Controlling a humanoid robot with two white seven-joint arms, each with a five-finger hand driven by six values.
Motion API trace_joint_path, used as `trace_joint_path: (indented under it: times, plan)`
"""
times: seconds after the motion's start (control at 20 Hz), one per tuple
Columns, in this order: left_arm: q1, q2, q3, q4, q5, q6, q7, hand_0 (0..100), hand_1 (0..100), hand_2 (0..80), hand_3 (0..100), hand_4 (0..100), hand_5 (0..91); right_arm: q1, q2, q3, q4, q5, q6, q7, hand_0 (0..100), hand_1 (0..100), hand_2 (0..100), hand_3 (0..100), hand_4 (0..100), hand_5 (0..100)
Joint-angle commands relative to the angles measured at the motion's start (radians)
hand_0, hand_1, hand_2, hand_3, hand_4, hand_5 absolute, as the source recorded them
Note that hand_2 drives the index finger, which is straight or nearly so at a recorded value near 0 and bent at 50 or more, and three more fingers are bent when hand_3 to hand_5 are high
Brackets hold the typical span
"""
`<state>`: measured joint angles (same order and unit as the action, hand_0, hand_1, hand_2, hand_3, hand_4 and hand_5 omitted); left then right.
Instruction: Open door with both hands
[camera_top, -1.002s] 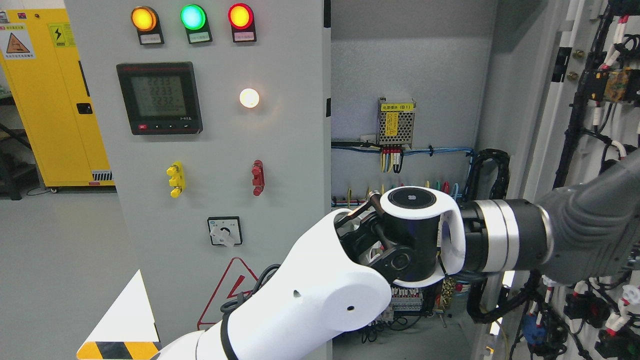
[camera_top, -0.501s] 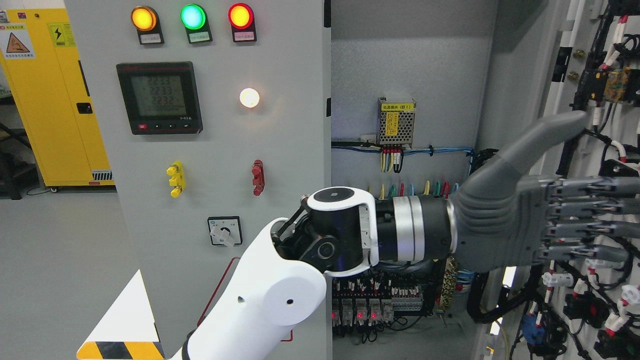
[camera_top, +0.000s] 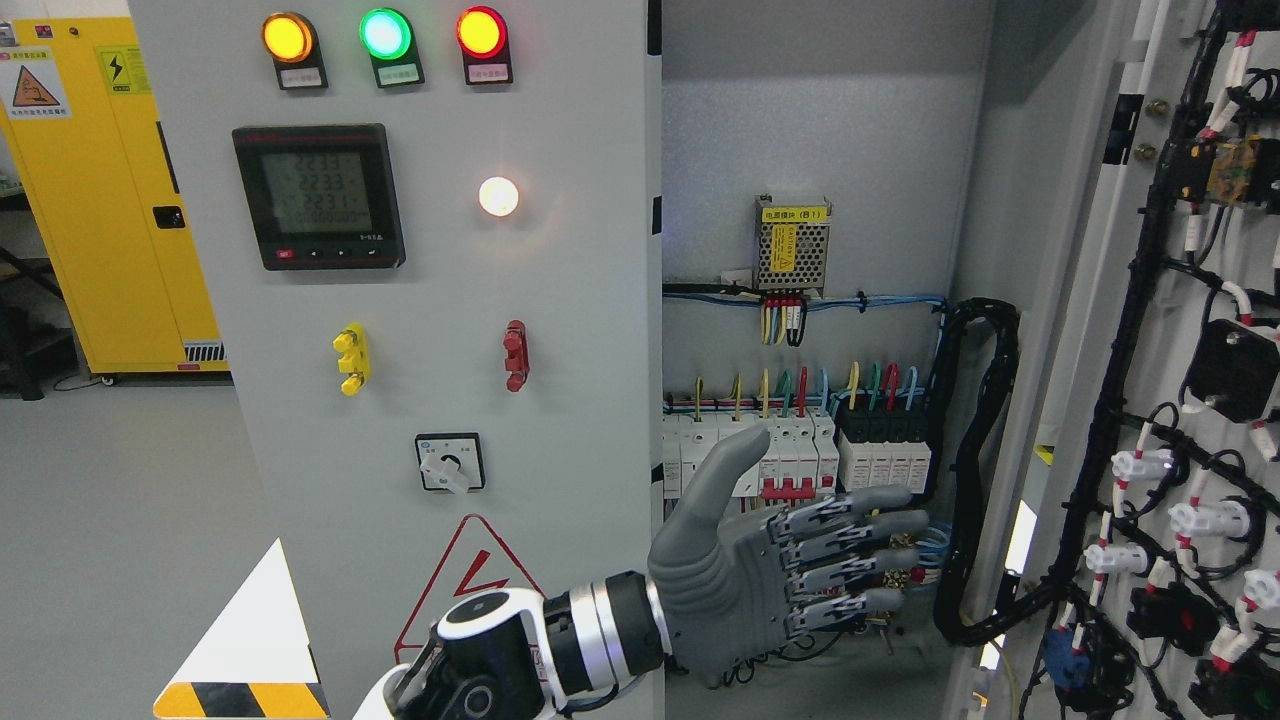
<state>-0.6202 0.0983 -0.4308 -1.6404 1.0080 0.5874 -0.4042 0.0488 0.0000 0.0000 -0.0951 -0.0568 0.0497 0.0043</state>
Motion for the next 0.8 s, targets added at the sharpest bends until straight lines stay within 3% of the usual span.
trace_joint_path:
  times: [0.0,0.15,0.45,0.75]
  plan:
    - [0.366,0.113,0.072,-0.09,-0.233,-0.134,0.001,0,0,0.0,0,0,0.0,0.0,-0.017,0.014,0.0,0.0,-0.001,0.0,20,12,0,0,0,0]
    - [0.555,0.116,0.069,-0.073,-0.423,-0.282,-0.001,0,0,0.0,0,0,0.0,0.0,-0.023,0.014,0.0,0.0,-0.001,0.0,20,12,0,0,0,0]
    - [0.802,0.116,0.076,0.178,-0.696,-0.674,-0.001,0,0,0.0,0,0,0.0,-0.001,-0.025,0.014,0.0,0.0,-0.001,0.0,20,12,0,0,0,0]
    - [0.847,0.104,0.08,0.665,-0.718,-0.917,-0.001,0,0,0.0,0,0,0.0,-0.003,-0.026,0.015,0.0,0.0,-0.001,0.0,20,12,0,0,0,0]
